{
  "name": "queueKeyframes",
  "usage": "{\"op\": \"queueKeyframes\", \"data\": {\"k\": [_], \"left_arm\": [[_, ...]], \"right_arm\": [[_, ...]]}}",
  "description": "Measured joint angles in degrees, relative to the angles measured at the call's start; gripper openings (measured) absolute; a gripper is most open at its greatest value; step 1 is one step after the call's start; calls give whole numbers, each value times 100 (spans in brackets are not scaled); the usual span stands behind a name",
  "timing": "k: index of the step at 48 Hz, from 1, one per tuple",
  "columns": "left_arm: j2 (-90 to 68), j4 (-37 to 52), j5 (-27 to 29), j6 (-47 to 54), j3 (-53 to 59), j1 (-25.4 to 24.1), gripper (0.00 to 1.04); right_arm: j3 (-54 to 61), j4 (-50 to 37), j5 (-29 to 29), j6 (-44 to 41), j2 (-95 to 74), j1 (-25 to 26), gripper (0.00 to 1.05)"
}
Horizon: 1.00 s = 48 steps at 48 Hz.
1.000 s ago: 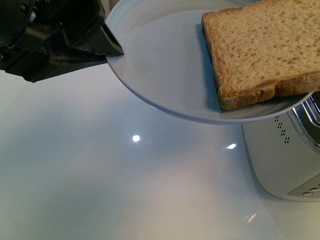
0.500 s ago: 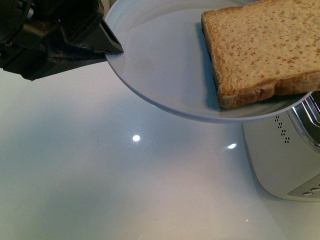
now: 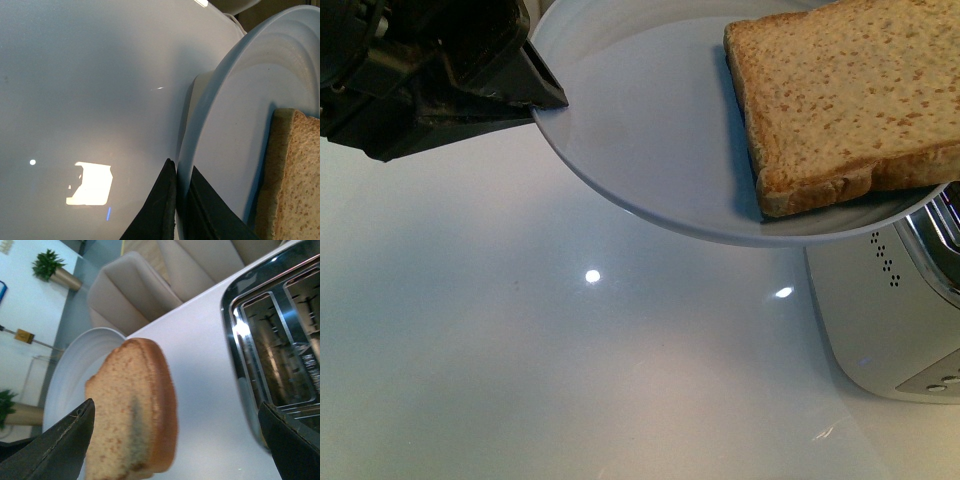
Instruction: Left arm holds plate, right arm toasts bread
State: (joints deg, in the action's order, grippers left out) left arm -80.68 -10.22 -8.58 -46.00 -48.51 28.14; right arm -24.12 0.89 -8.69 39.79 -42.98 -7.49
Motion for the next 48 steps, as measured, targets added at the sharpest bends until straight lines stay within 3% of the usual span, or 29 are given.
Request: {"op": "queueKeyframes", "data": {"k": [9,26,48], "left_arm": [[0,0,0,0,0,0,3],[0,0,0,0,0,0,3],[0,0,0,0,0,0,3]], "right_arm": [[131,-466,15,876,-372,-446,96],[227,-1165,-168,1495,-979,-608,94],[227,-1189,-210,1569,-866,-612,14]]}}
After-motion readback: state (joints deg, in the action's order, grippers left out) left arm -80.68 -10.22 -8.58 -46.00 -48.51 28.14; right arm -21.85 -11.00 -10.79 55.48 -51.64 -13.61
